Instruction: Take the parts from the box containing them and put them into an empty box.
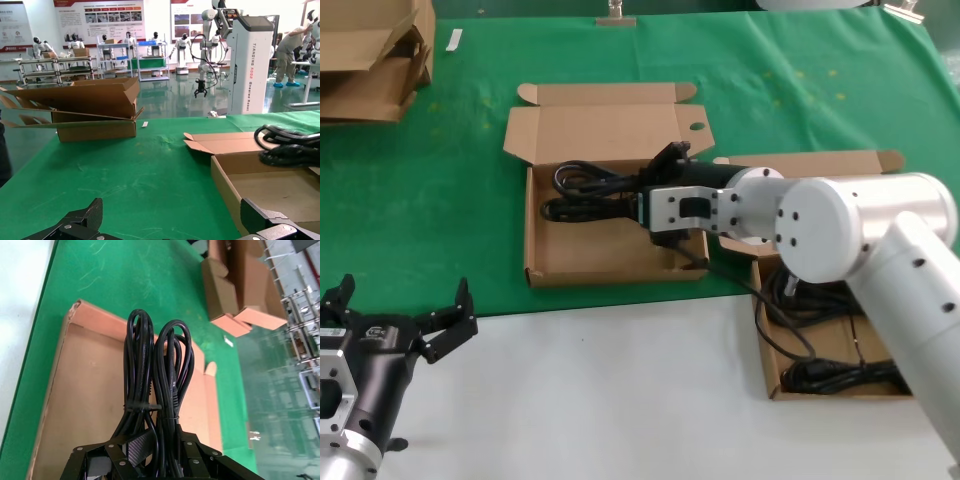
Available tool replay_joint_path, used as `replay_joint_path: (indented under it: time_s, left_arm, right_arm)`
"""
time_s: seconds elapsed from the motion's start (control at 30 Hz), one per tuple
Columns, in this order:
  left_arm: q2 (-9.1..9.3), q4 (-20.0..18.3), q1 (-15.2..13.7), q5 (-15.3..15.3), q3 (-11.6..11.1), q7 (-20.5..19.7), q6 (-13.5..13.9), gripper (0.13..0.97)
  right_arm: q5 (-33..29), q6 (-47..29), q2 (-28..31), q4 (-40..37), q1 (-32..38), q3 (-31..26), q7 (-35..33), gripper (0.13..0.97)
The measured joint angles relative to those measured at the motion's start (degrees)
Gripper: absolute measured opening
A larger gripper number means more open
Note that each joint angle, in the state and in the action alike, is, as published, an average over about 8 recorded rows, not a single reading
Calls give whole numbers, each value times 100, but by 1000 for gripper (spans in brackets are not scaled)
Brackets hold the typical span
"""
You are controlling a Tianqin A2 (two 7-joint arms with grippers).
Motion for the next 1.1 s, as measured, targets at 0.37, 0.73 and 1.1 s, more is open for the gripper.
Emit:
replay_joint_path:
  time_s: [0.37,0.73,1.1]
  left_arm:
    - [0,0,0,0,0,0,0,966]
    - [0,0,0,0,0,0,0,966]
    - [0,0,0,0,0,0,0,966]
  right_arm:
    - [442,538,-373,-1370,442,-161,-525,207]
    - [474,580,-393,-1459,471,-171,-565,245]
    - [390,390,-186,-873,274,-87,-366,375]
